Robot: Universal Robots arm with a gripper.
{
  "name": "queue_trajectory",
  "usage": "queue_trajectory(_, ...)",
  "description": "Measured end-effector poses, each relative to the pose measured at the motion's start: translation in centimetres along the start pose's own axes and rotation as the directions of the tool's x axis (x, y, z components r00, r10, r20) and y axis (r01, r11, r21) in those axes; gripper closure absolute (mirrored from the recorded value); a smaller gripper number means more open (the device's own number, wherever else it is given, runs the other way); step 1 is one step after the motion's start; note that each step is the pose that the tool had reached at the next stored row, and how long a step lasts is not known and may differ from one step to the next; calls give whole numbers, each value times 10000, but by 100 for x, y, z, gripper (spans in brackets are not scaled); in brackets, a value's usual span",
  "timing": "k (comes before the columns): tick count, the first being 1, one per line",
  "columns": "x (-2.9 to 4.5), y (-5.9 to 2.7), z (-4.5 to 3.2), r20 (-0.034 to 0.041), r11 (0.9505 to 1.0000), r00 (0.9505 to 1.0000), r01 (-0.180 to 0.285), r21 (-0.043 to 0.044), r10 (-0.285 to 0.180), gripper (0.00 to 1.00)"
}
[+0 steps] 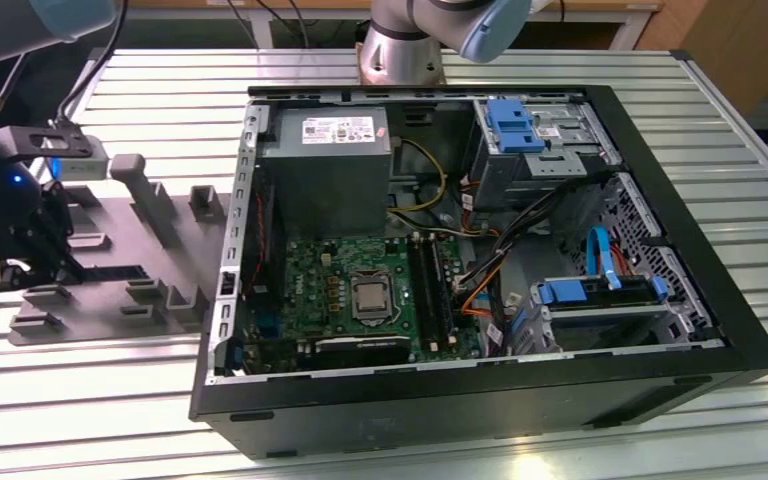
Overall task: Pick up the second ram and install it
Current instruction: 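Pick up the second ram and move it above second insertion slot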
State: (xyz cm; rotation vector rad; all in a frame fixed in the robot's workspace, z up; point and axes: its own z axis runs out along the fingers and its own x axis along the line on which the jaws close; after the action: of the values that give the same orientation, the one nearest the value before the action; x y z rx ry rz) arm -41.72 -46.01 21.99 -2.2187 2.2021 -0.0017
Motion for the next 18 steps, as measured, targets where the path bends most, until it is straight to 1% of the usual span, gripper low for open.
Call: queue_trajectory(18,-1,-1,-59,-1,10000,10000,1,-2,-1,86)
